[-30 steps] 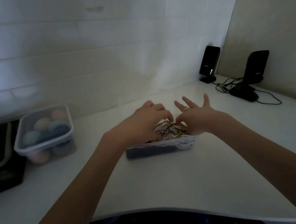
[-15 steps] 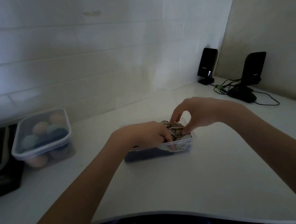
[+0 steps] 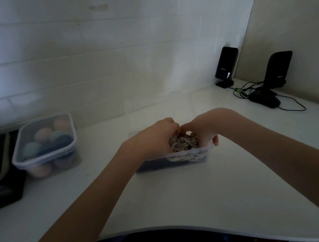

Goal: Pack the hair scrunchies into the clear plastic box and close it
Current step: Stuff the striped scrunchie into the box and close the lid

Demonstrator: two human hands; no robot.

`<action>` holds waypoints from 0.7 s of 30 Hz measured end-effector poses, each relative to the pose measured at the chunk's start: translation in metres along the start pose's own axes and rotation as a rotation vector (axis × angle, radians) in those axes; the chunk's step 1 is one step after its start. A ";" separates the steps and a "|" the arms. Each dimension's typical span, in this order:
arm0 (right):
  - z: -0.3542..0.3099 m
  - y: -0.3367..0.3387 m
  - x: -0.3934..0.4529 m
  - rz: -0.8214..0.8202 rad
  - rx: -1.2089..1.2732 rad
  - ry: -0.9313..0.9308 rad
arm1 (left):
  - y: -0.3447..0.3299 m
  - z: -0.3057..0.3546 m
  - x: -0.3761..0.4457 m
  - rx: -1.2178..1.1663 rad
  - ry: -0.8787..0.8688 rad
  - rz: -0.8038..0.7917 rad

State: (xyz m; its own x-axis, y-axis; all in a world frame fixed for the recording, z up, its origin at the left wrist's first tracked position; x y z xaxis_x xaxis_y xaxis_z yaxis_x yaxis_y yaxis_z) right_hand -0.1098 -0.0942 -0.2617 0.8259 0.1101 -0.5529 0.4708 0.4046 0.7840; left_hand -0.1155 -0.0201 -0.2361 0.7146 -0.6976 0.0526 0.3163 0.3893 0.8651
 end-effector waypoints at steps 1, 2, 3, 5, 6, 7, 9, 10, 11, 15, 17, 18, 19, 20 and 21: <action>0.000 0.000 0.000 -0.009 0.006 0.004 | 0.001 0.001 0.000 0.003 -0.002 0.007; 0.000 0.000 0.000 -0.013 0.003 0.006 | 0.001 0.002 -0.001 0.004 -0.004 0.010; 0.000 0.000 0.000 -0.011 -0.011 0.008 | 0.001 0.003 -0.001 0.007 -0.003 0.004; -0.002 -0.001 0.002 -0.004 -0.053 0.014 | -0.001 0.004 -0.001 0.036 0.013 -0.031; -0.003 -0.001 0.003 -0.005 -0.069 0.017 | -0.003 0.004 0.000 0.063 0.018 -0.050; -0.004 -0.002 0.003 -0.010 -0.077 0.020 | -0.004 0.005 0.000 0.089 0.018 -0.067; -0.006 -0.002 0.003 -0.024 -0.097 0.028 | -0.008 0.003 0.001 0.119 0.031 -0.107; -0.007 -0.001 0.002 -0.028 -0.110 0.028 | -0.010 0.001 0.002 0.124 0.046 -0.131; -0.008 0.000 0.001 -0.030 -0.118 0.027 | -0.012 -0.001 0.002 0.127 0.062 -0.158; -0.006 0.001 -0.006 -0.010 -0.061 0.001 | -0.018 -0.007 0.006 0.139 0.117 -0.236; -0.002 0.000 -0.008 0.019 -0.006 -0.015 | -0.021 -0.010 0.007 0.152 0.145 -0.263; -0.001 -0.001 -0.008 0.040 0.015 -0.019 | -0.022 -0.012 0.007 0.158 0.161 -0.276; 0.000 -0.001 -0.008 0.065 0.023 -0.020 | -0.023 -0.014 0.007 0.162 0.170 -0.283; 0.001 -0.001 -0.008 0.092 0.015 -0.023 | -0.024 -0.015 0.007 0.163 0.174 -0.284; 0.002 0.000 -0.009 0.114 -0.002 -0.030 | -0.024 -0.015 0.007 0.166 0.175 -0.282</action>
State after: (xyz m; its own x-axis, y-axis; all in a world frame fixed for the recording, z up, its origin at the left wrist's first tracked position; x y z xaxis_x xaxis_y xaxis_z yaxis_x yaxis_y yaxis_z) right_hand -0.1164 -0.0975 -0.2563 0.8831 0.1280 -0.4514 0.3727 0.3931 0.8406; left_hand -0.1088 -0.0254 -0.2638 0.7142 -0.6444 -0.2732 0.4209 0.0836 0.9032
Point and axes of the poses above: each hand's wrist, its own x-axis towards the middle knuckle, its own y-axis out of the back of the hand, z = x × y, the point moved 10 cm from there along x, towards the middle knuckle, and after that the axes turned 14 degrees about -x, right-handed, at the moved point
